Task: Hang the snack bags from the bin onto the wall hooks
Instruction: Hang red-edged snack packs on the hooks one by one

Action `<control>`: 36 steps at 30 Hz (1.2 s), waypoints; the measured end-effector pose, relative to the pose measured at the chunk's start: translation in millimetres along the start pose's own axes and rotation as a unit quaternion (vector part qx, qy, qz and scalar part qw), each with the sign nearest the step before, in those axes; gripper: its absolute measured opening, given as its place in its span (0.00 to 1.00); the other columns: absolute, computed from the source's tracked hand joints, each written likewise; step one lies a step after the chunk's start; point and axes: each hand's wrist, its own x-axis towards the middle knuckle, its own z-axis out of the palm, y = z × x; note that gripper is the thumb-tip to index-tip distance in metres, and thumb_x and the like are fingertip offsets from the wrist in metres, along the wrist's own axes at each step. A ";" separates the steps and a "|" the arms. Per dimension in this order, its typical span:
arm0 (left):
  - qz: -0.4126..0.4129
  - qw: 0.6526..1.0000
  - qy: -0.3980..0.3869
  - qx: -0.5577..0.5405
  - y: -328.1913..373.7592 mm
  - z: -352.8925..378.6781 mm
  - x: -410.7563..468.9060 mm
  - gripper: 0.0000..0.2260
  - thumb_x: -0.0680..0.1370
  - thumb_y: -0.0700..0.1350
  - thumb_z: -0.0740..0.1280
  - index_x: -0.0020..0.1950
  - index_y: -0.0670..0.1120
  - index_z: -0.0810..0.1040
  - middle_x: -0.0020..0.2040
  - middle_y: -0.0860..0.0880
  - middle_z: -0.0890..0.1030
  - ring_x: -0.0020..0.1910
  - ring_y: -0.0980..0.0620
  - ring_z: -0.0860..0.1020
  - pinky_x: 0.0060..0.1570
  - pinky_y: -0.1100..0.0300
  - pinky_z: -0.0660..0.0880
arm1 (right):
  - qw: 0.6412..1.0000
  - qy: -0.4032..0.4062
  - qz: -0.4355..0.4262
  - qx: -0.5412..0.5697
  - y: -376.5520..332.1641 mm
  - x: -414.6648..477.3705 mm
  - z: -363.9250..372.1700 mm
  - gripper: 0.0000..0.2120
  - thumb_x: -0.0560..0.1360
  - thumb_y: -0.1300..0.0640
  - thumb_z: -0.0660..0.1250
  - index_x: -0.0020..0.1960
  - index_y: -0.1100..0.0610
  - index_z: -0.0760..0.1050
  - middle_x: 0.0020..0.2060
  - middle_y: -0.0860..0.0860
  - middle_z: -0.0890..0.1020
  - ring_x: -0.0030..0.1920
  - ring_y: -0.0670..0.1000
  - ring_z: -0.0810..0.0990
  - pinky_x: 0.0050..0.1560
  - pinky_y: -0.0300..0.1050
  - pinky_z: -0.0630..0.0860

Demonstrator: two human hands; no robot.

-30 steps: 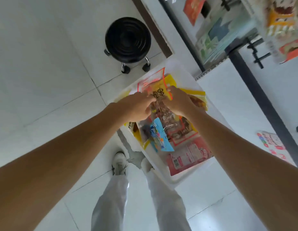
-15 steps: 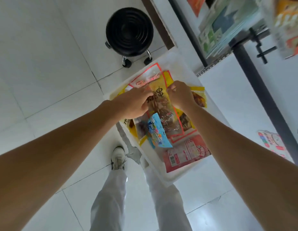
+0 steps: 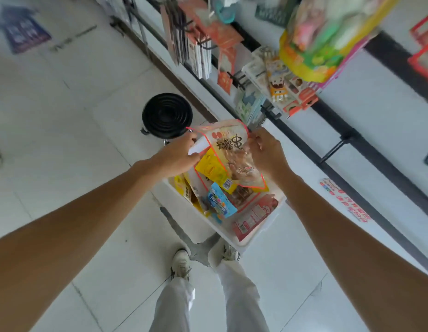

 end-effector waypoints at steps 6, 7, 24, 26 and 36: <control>0.127 0.985 0.056 -0.098 75.5 -73.7 -42.4 0.31 0.75 0.41 0.71 0.74 0.47 0.59 0.63 0.49 0.72 0.63 0.52 0.73 0.59 0.61 0.69 | 0.994 0.090 -0.023 0.058 -61.7 -53.9 -76.0 0.05 0.80 0.60 0.59 0.47 0.53 0.72 0.41 0.56 0.82 0.41 0.55 0.80 0.42 0.49 0.73; 0.151 0.976 0.061 -0.147 90.1 -83.0 -50.3 0.30 0.74 0.42 0.73 0.71 0.48 0.63 0.60 0.52 0.74 0.59 0.54 0.75 0.57 0.61 0.71 | 0.991 0.108 -0.036 0.068 -73.2 -64.0 -88.4 0.06 0.80 0.60 0.59 0.46 0.51 0.72 0.39 0.54 0.82 0.39 0.52 0.79 0.40 0.48 0.72; 0.366 0.896 0.040 -0.249 343.9 -114.1 -184.2 0.07 0.75 0.40 0.73 0.52 0.46 0.83 0.47 0.47 0.85 0.49 0.51 0.83 0.46 0.67 0.78 | 0.895 0.379 -0.232 -0.019 -172.7 -244.6 -308.7 0.13 0.76 0.53 0.68 0.58 0.56 0.73 0.43 0.42 0.80 0.41 0.41 0.78 0.43 0.38 0.76; 0.380 0.891 0.036 -0.244 366.1 -101.1 -203.7 0.06 0.74 0.40 0.73 0.51 0.44 0.83 0.46 0.48 0.85 0.44 0.56 0.83 0.42 0.69 0.76 | 0.889 0.382 -0.245 -0.069 -182.8 -262.6 -329.8 0.12 0.75 0.52 0.68 0.56 0.55 0.76 0.42 0.43 0.81 0.41 0.43 0.78 0.45 0.45 0.78; 0.454 0.863 -0.017 -0.220 438.2 -57.8 -246.9 0.10 0.75 0.39 0.72 0.56 0.43 0.83 0.48 0.48 0.85 0.48 0.56 0.84 0.50 0.61 0.80 | 0.866 0.357 -0.239 -0.255 -164.4 -325.4 -399.1 0.10 0.74 0.50 0.61 0.46 0.54 0.78 0.40 0.47 0.82 0.39 0.51 0.79 0.39 0.52 0.77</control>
